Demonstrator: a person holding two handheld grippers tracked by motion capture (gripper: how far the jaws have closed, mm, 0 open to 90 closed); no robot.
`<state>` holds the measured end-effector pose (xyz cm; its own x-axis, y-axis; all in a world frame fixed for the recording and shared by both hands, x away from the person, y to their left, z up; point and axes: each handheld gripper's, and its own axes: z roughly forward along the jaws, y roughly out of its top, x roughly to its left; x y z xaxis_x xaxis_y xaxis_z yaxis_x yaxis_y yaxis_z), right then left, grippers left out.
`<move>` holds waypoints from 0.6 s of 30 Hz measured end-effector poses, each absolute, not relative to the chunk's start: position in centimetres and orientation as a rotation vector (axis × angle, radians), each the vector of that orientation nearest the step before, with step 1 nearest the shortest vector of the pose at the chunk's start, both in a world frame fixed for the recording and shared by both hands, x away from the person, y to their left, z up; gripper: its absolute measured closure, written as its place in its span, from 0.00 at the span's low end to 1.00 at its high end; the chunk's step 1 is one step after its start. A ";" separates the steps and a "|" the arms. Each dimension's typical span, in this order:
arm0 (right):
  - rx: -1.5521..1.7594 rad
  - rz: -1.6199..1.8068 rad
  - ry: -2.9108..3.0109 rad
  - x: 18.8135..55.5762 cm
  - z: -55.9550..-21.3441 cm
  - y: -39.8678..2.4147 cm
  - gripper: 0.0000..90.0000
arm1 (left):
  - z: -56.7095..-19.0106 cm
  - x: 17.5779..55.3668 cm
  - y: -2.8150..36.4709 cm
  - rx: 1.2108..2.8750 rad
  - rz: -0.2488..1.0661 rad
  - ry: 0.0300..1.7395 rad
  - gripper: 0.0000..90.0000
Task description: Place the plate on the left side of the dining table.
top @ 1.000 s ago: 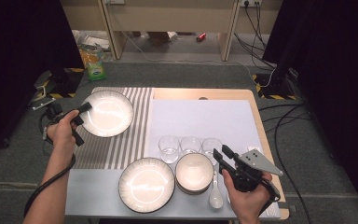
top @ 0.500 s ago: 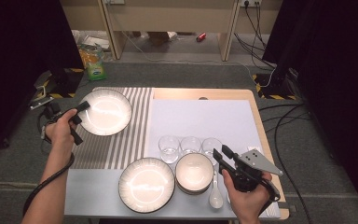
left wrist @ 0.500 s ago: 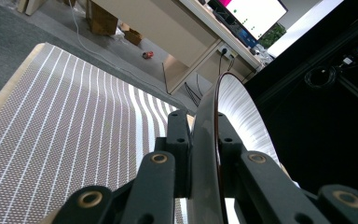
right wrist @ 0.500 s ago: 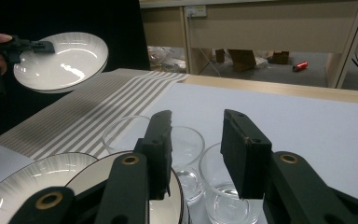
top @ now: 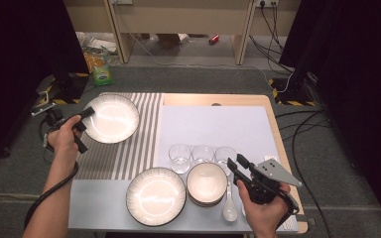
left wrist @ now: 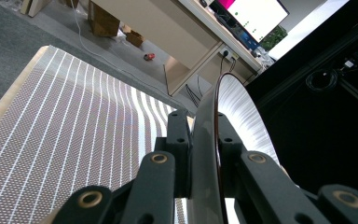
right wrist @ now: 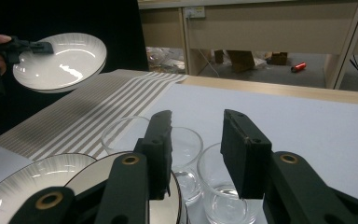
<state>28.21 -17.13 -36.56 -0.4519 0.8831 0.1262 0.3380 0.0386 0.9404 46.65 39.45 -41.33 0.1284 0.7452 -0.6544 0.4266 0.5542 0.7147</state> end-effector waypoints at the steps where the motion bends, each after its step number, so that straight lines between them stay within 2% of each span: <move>1: 1.227 1.418 1.820 28.2 -36.6 -17.1 0.70 | -41.3 46.6 39.5 1.052 0.309 1.500 0.90; 18: 1.228 1.415 1.818 28.2 -36.6 -17.2 0.70 | -41.9 46.9 39.9 1.038 0.308 1.522 0.90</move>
<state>28.24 -17.21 -36.58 -0.4505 0.8843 0.1226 0.3359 0.0407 0.9410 46.95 39.94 -41.91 0.1062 0.7431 -0.6607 0.4278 0.5657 0.7050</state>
